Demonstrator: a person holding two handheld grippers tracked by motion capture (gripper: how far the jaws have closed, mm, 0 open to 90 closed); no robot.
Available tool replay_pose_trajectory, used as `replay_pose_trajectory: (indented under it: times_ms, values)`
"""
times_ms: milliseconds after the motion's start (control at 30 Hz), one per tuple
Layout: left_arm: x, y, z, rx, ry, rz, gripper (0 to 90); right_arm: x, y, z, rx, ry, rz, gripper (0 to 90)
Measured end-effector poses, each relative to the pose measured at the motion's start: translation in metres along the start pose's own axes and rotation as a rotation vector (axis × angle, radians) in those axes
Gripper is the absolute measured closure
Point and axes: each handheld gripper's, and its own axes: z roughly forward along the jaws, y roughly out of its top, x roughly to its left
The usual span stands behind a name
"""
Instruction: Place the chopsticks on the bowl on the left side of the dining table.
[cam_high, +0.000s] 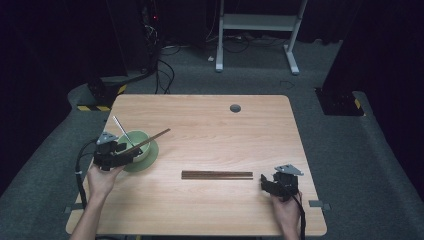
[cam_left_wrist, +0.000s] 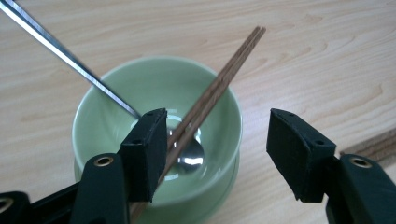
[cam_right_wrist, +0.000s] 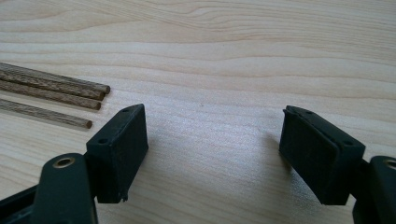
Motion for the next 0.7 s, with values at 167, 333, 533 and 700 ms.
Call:
replay_pose_trajectory:
  times_ms: [167, 333, 533, 700]
  values:
    - [0.005, -0.01, -0.011, 0.002, 0.015, -0.018, 38.1, 0.0, 0.0, 0.0, 0.0, 0.0, -0.001, 23.1]
    - [0.008, -0.02, -0.018, -0.043, 0.04, -0.085, 38.7, 0.0, 0.0, 0.0, 0.0, 0.0, 0.0, 23.1]
    - [0.007, -0.029, -0.013, -0.115, 0.057, -0.202, 39.2, 0.0, 0.0, 0.0, 0.0, 0.0, 0.0, 23.1]
    - [0.012, -0.033, -0.01, -0.118, 0.075, -0.222, 39.0, 0.0, 0.0, 0.0, 0.0, 0.0, 0.0, 23.1]
